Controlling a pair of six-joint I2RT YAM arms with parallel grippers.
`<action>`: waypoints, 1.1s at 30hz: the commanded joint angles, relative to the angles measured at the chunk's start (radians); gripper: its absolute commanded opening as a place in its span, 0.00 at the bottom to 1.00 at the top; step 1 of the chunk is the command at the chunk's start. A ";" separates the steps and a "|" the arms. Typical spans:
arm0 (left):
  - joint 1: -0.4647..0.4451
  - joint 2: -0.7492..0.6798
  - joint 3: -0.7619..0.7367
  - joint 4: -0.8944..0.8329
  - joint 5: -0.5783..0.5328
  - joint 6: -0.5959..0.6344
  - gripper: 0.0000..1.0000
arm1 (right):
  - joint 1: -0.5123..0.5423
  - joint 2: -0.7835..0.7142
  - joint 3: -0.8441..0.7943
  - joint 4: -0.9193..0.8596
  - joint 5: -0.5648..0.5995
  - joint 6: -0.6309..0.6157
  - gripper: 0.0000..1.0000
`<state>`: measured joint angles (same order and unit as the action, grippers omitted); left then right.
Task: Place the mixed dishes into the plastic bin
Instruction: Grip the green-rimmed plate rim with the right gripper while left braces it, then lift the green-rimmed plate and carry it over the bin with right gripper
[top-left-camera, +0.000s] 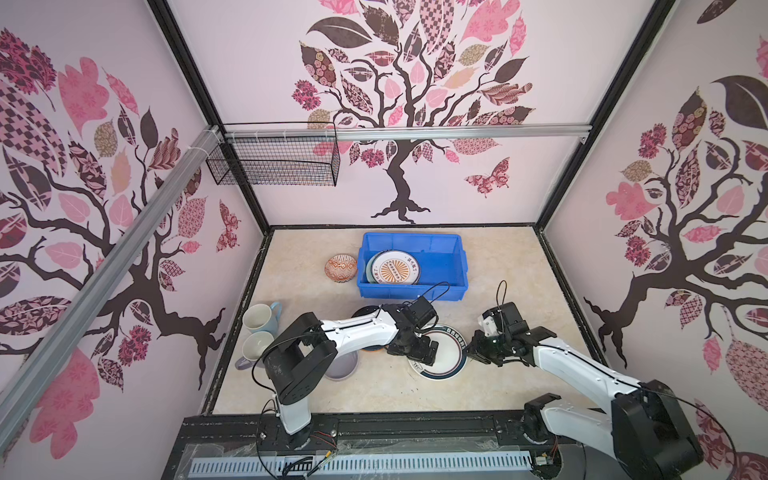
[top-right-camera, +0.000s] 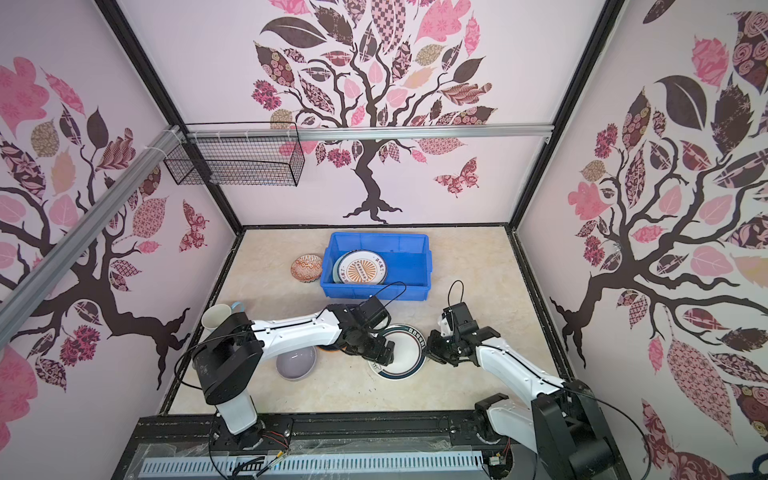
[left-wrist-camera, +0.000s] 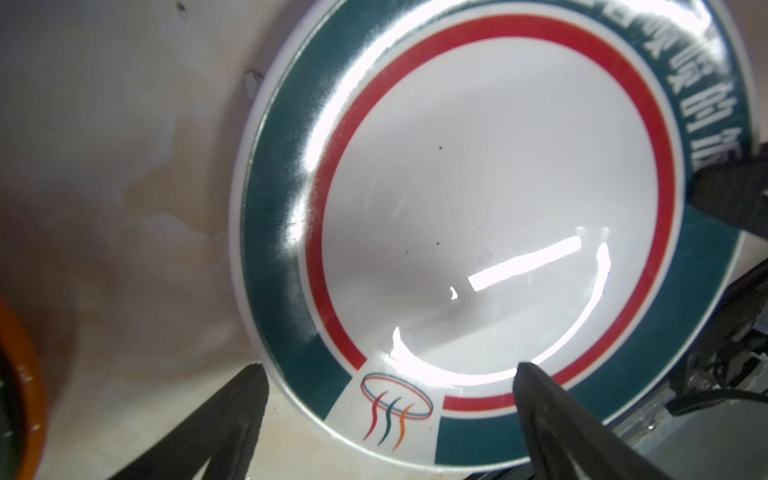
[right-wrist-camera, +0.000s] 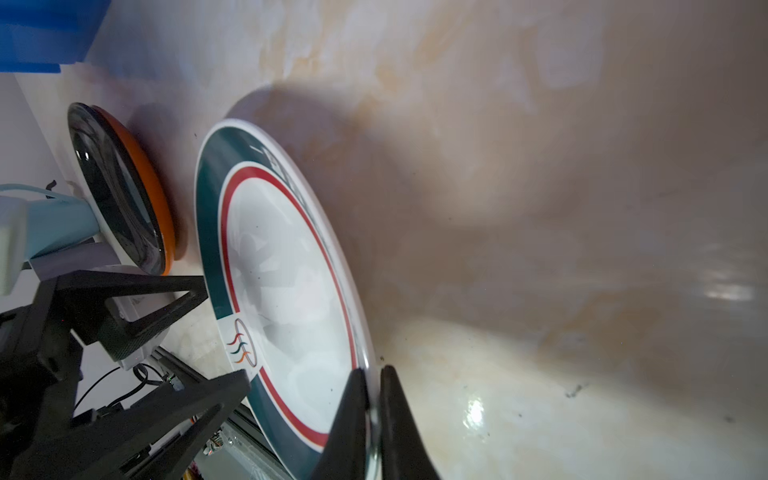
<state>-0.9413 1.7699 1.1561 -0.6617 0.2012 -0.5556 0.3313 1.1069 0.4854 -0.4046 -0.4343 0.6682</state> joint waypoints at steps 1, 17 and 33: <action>0.026 -0.082 0.053 -0.055 -0.037 0.027 0.99 | -0.001 -0.062 0.029 -0.138 0.072 -0.018 0.00; 0.174 -0.415 0.100 -0.255 -0.163 0.046 0.98 | -0.002 -0.246 0.183 -0.296 0.093 0.008 0.00; 0.474 -0.573 0.094 -0.311 -0.100 0.111 0.99 | -0.001 0.010 0.583 -0.234 0.090 -0.005 0.00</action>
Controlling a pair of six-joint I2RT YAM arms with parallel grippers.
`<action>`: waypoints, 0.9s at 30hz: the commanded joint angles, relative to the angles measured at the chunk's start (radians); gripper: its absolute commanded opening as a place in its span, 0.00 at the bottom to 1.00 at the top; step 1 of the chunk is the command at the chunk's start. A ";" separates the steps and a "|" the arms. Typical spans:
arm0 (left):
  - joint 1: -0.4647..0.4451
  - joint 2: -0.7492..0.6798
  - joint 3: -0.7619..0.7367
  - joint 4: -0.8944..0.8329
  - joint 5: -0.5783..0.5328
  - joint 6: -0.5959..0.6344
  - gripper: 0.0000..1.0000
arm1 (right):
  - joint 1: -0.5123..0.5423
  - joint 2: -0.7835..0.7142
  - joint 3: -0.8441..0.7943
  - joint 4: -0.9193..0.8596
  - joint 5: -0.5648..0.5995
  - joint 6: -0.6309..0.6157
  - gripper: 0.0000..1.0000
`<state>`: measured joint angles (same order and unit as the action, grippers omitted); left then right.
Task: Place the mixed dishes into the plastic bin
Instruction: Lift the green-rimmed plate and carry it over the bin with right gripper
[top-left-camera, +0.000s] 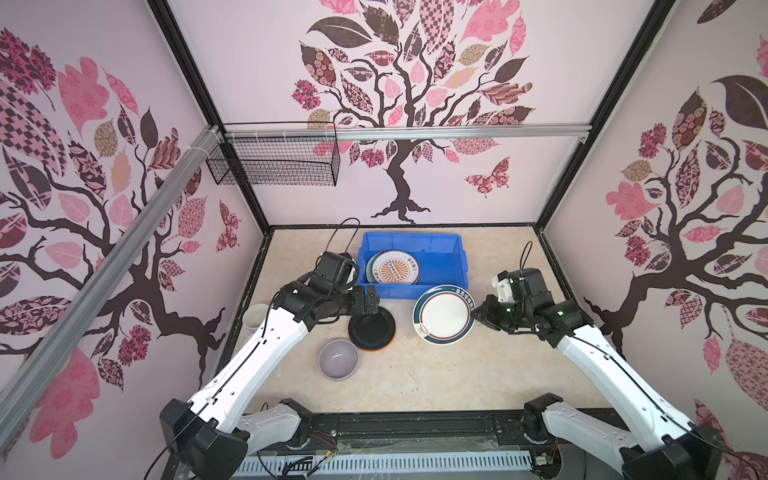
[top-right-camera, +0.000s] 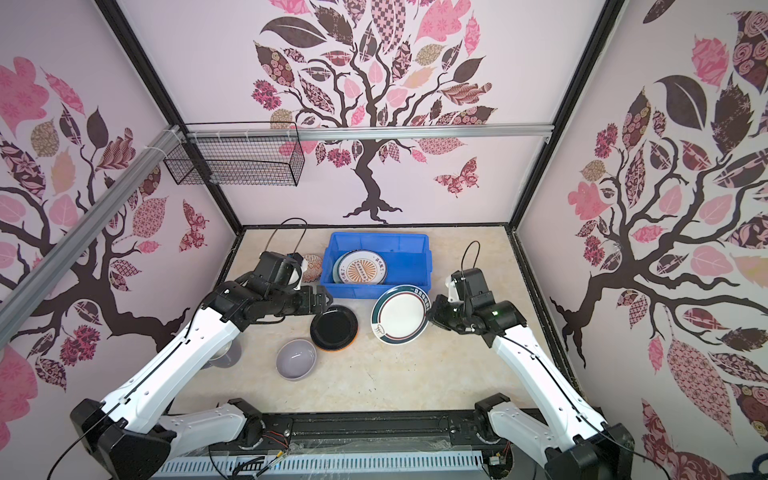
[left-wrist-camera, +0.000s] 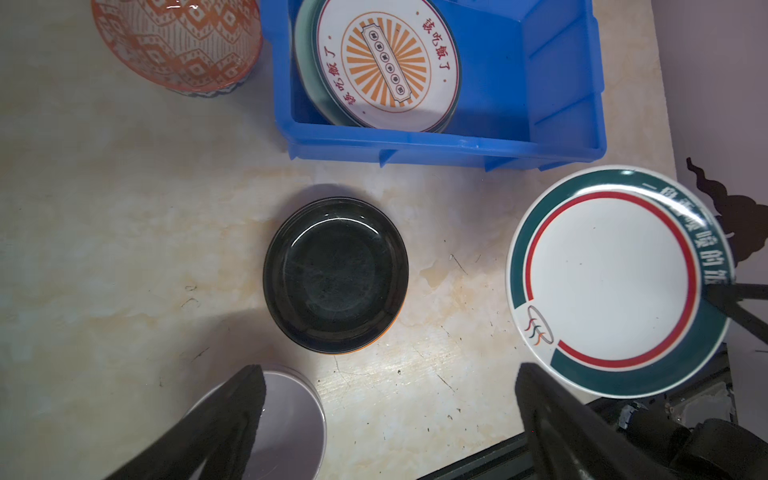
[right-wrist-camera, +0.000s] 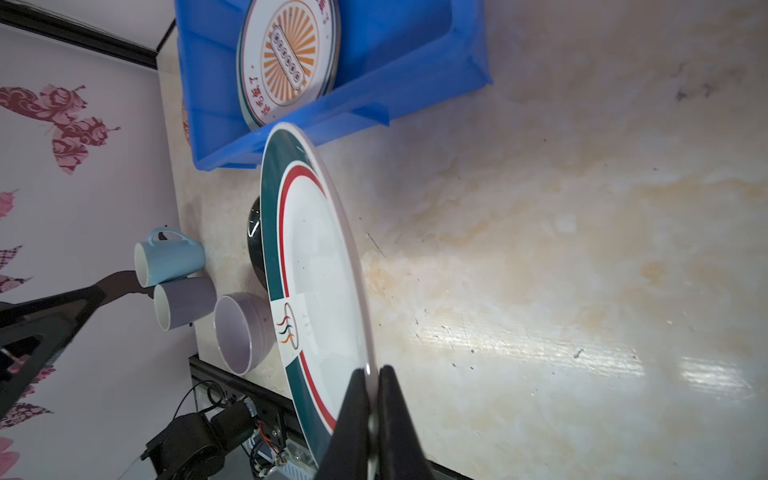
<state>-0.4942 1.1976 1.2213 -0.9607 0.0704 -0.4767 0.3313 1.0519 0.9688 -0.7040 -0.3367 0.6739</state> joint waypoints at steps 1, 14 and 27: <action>0.042 0.008 0.033 -0.010 0.037 0.038 0.98 | -0.001 0.107 0.138 0.079 -0.013 -0.013 0.00; 0.220 0.121 0.058 0.049 0.137 0.100 0.99 | -0.016 0.731 0.661 0.185 -0.051 -0.049 0.00; 0.275 0.216 0.061 0.092 0.176 0.139 0.98 | -0.017 1.196 1.060 0.124 -0.132 -0.053 0.00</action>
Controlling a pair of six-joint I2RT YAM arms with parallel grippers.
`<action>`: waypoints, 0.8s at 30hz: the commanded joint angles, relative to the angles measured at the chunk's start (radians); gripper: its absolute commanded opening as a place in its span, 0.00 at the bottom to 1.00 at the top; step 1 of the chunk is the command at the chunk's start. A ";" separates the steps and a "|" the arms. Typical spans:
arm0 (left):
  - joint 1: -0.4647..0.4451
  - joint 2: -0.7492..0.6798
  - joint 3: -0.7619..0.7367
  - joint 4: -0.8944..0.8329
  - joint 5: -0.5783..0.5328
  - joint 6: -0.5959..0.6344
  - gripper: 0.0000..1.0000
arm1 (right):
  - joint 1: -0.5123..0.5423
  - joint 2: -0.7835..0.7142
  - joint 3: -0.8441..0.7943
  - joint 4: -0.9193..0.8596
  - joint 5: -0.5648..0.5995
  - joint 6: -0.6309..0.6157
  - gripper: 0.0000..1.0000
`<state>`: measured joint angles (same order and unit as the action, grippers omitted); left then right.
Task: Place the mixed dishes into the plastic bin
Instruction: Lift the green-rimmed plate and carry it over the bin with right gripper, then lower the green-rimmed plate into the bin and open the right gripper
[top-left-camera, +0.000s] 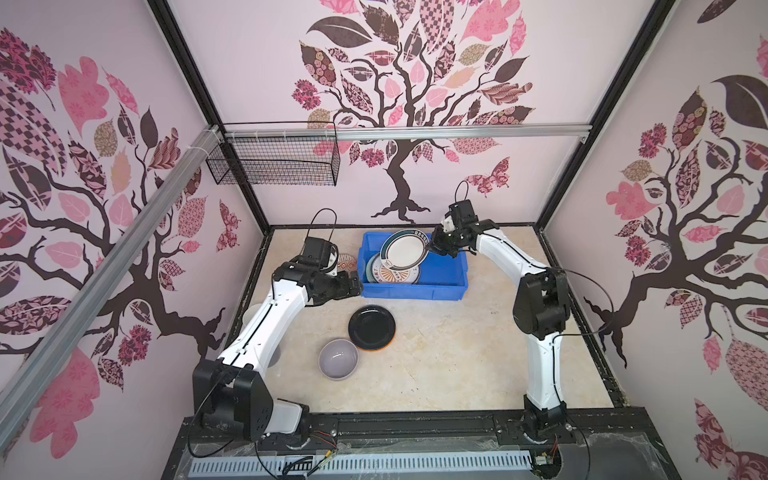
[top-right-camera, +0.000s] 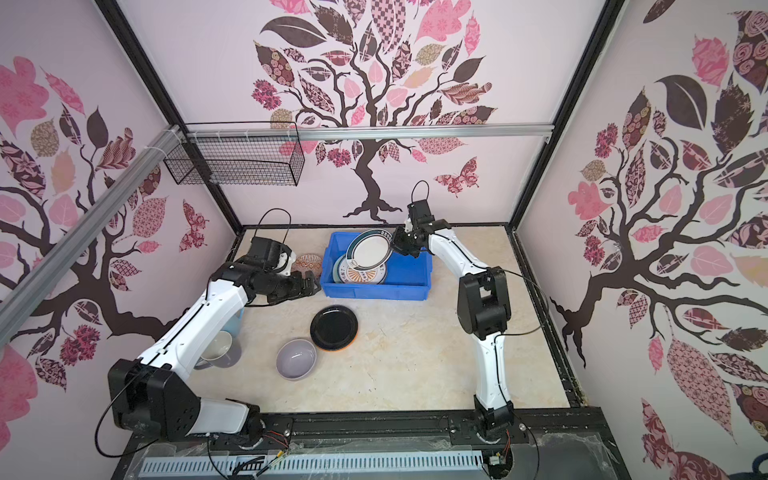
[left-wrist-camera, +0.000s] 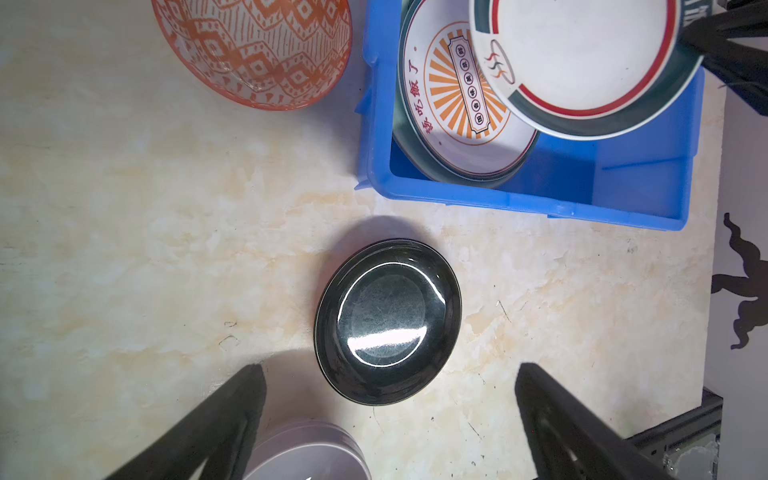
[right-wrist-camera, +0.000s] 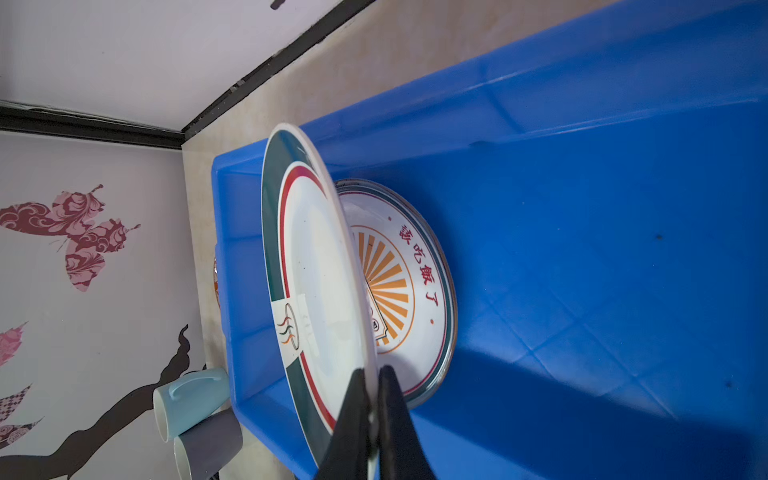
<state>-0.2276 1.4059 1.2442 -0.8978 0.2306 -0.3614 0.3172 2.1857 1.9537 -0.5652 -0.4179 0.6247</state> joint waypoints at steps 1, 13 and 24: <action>0.011 0.018 0.037 0.034 0.022 0.024 0.98 | 0.000 0.083 0.092 -0.021 -0.056 -0.003 0.00; 0.022 0.100 0.070 0.031 0.066 0.019 0.98 | 0.043 0.151 0.078 -0.053 -0.090 -0.021 0.00; 0.023 0.111 0.057 0.042 0.076 0.010 0.99 | 0.036 0.152 -0.020 -0.023 -0.074 -0.039 0.00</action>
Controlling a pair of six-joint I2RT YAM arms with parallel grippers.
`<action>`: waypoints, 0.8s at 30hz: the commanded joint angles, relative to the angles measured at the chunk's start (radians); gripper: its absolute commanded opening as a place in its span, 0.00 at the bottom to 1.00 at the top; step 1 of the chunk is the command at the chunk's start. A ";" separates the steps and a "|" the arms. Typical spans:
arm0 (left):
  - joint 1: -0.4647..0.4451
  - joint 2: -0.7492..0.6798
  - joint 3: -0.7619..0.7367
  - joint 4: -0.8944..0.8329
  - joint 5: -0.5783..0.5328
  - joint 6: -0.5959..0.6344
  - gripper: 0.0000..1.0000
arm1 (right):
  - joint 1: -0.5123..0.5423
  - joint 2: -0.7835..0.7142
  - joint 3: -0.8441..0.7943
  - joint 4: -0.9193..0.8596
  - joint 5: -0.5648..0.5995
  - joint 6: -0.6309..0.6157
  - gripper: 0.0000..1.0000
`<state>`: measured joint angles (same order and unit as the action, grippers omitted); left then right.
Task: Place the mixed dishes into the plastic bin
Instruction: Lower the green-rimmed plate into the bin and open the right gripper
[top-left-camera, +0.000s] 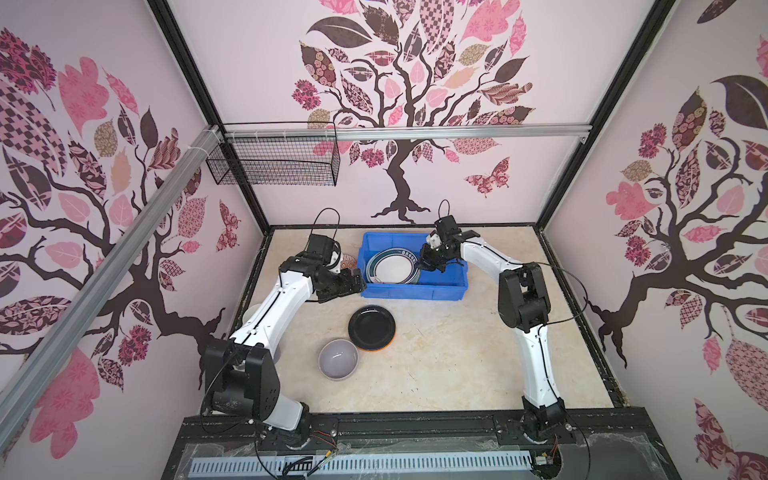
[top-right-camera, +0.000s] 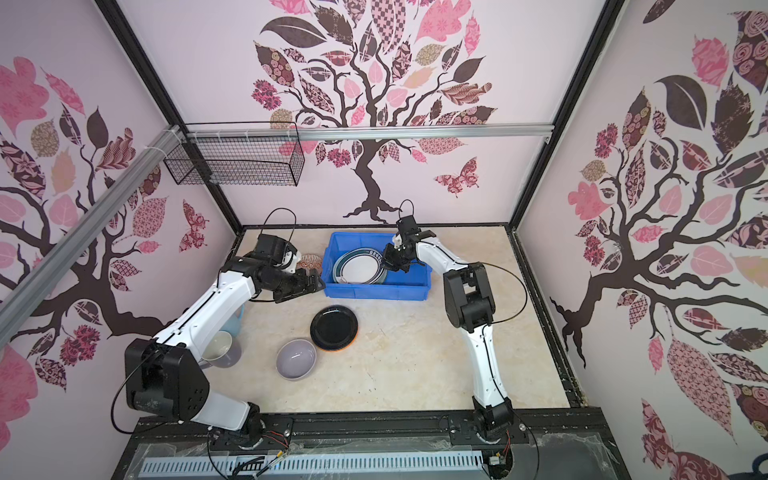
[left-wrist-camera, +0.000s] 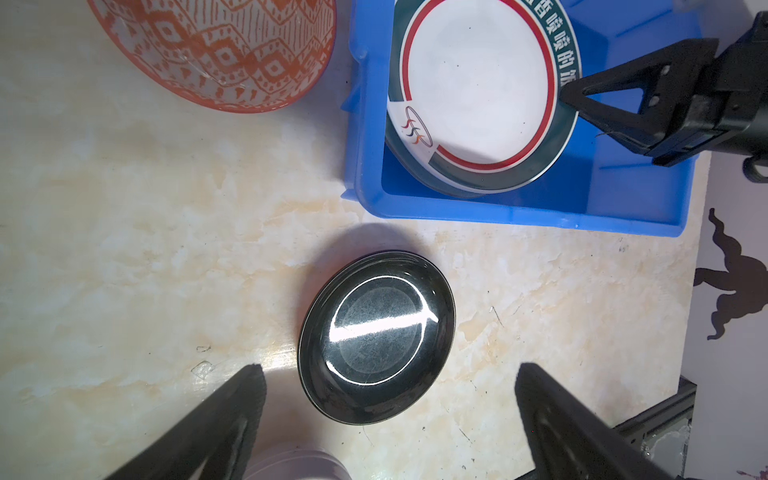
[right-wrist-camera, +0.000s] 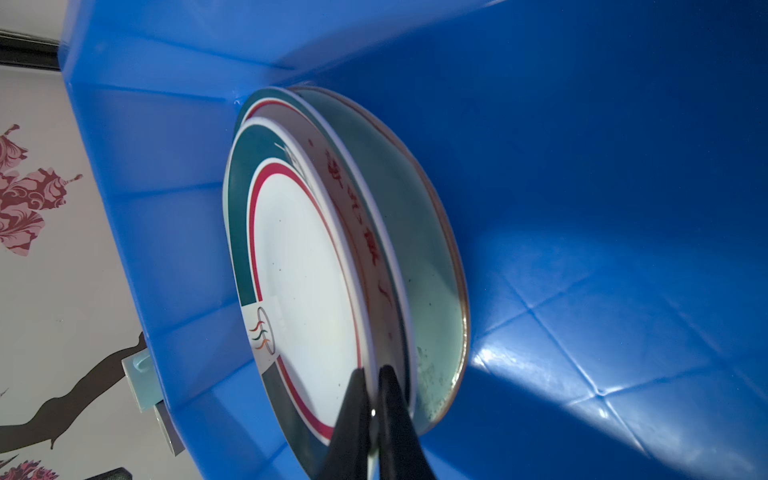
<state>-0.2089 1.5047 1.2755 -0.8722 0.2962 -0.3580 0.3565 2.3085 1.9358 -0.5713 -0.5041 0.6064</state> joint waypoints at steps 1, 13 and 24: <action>0.005 0.011 0.024 0.019 0.012 0.007 0.98 | -0.004 0.032 -0.002 -0.022 0.014 -0.024 0.01; 0.006 -0.020 -0.001 0.027 0.012 -0.001 0.98 | -0.010 -0.026 -0.024 -0.057 0.047 -0.078 0.41; 0.005 -0.061 -0.061 0.010 -0.006 0.016 0.98 | -0.025 -0.213 -0.111 -0.091 0.078 -0.123 0.42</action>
<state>-0.2089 1.4780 1.2594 -0.8551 0.2985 -0.3611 0.3370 2.2421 1.8381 -0.6277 -0.4442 0.5148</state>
